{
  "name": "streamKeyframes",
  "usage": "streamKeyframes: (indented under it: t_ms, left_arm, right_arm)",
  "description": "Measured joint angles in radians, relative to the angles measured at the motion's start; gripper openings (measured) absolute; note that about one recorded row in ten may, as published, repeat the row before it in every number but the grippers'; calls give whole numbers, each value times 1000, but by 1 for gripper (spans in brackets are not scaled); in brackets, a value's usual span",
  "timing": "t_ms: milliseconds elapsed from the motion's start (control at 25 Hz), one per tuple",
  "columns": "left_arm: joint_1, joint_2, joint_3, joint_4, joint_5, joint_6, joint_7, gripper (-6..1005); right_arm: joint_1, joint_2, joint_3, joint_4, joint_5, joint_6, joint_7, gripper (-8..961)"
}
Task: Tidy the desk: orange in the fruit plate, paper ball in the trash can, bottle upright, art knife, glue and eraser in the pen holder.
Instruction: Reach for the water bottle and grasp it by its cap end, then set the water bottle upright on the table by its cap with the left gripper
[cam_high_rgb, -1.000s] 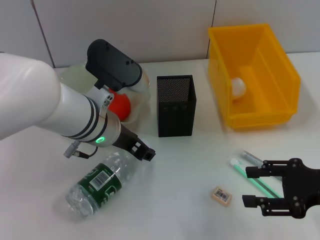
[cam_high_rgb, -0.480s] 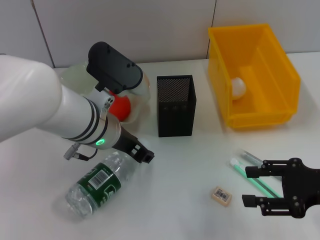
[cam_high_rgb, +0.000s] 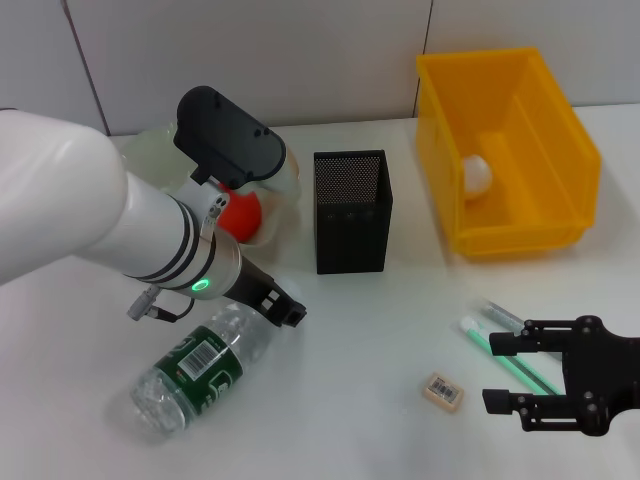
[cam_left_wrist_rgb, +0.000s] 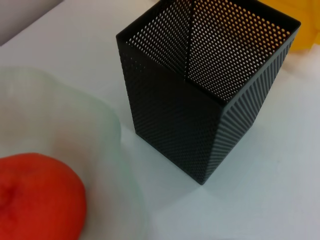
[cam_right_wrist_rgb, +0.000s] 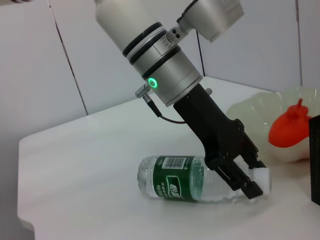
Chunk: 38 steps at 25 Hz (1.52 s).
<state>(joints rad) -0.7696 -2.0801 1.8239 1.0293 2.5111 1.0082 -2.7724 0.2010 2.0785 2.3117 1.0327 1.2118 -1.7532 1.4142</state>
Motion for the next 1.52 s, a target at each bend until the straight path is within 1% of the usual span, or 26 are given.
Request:
streamKeyframes:
  t_ms: [80, 240, 600, 800, 1160, 1440, 1480, 1520]
  left_arm:
    - [0, 0, 0, 0, 0, 0, 0, 554]
    - [-1, 0, 12, 4, 0, 0, 3, 475]
    - [1, 0, 23, 27, 0, 4, 1, 439]
    - [28, 0, 25, 83, 0, 2, 3, 435]
    - [50, 0, 25, 119, 0, 1, 5, 436]
    - [102, 5, 23, 221, 8, 0, 8, 436]
    - [102, 5, 23, 221, 8, 0, 8, 436]
    - [121, 6, 17, 252, 8, -1, 16, 436]
  right_arm:
    - [0, 0, 0, 0, 0, 0, 0, 672]
    - [0, 0, 0, 0, 0, 0, 0, 672]
    - [0, 0, 4, 0, 0, 0, 0, 672]
    - [-1, 1, 8, 0, 0, 0, 0, 672]
    - [-3, 2, 8, -2, 0, 0, 0, 671]
    - [-2, 2, 8, -2, 0, 0, 2, 671]
    - [-2, 2, 8, -2, 0, 0, 2, 671]
    - [-1, 2, 9, -2, 0, 0, 2, 671]
